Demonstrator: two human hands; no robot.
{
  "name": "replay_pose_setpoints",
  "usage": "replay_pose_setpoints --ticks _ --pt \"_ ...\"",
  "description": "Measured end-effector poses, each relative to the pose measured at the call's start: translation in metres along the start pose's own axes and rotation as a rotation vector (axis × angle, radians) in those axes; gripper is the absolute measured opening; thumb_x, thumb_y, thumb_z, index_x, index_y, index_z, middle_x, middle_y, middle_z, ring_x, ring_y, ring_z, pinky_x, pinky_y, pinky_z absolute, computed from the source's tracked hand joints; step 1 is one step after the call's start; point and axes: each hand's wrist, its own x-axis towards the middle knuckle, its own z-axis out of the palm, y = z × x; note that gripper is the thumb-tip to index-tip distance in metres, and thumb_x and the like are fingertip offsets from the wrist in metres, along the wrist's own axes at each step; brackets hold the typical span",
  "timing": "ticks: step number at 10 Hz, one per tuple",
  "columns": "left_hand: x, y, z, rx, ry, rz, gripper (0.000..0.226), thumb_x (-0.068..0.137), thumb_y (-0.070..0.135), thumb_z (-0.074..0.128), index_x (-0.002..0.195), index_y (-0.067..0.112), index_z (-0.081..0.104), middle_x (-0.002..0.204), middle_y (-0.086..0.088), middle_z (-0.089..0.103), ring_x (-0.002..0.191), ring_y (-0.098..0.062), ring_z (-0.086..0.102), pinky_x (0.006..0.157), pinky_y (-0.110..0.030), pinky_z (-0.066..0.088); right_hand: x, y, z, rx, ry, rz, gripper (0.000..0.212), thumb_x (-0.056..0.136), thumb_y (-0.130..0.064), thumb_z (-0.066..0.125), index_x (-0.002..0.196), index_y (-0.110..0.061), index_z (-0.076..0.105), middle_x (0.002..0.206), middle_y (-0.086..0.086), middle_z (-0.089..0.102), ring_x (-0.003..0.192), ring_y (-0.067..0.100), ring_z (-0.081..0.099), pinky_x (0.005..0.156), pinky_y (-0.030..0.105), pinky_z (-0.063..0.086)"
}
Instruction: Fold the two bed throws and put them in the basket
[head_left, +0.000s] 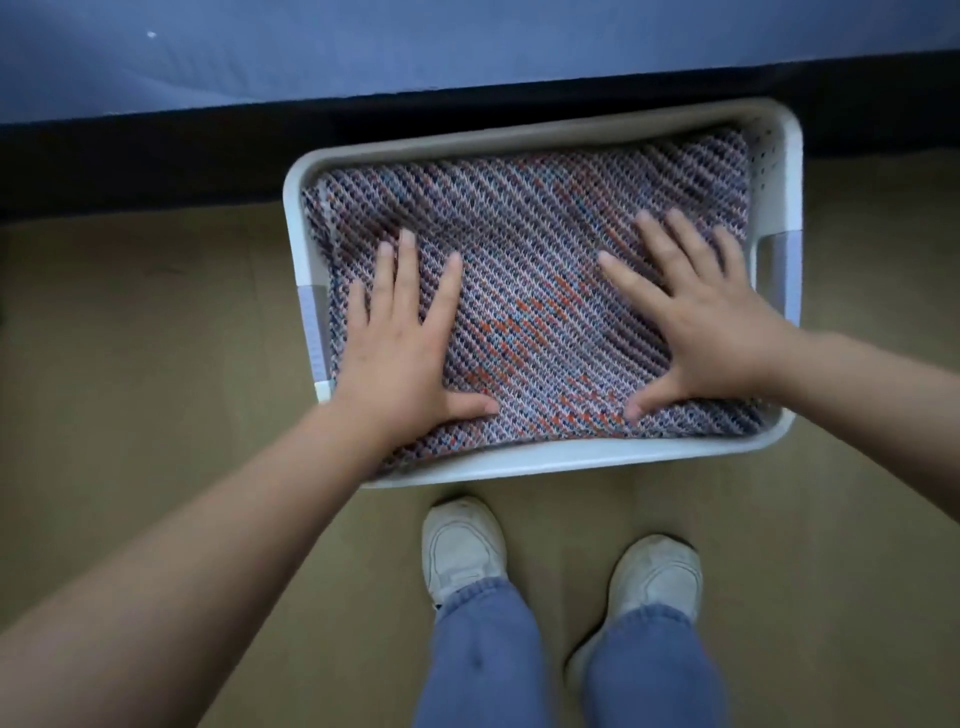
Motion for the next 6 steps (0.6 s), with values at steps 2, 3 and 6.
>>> replay_pose_setpoints --ticks 2,3,6 --pt "-0.043 0.004 0.028 0.121 -0.109 -0.169 0.099 0.074 0.079 0.027 0.122 0.031 -0.046 0.150 -0.024 -0.026 0.141 -0.037 -0.019 0.114 -0.042 -0.012 -0.006 -0.001 0.030 -0.126 -0.170 0.146 0.141 0.045 -0.088 0.052 0.115 -0.030 -0.056 0.136 0.010 -0.048 0.126 0.026 -0.045 0.106 0.050 -0.022" --pt "-0.015 0.004 0.042 0.227 -0.223 -0.239 0.102 0.072 0.083 0.016 0.107 0.023 -0.060 0.141 -0.024 -0.040 0.138 -0.039 -0.027 0.112 -0.044 -0.015 0.015 -0.004 0.044 -0.141 -0.139 0.222 0.146 0.044 -0.088 0.055 0.110 -0.024 -0.059 0.148 0.018 -0.035 0.136 0.034 -0.032 0.104 0.051 -0.021" --pt "-0.016 0.022 0.008 0.211 -0.414 -0.285 0.101 0.081 0.075 0.031 0.136 0.023 -0.037 0.148 -0.025 -0.030 0.140 -0.039 -0.022 0.115 -0.046 -0.006 0.000 -0.027 0.008 -0.131 -0.225 0.267 0.135 0.063 -0.066 0.068 0.138 -0.019 -0.034 0.152 0.019 -0.026 0.141 0.037 -0.021 0.113 0.052 -0.007"
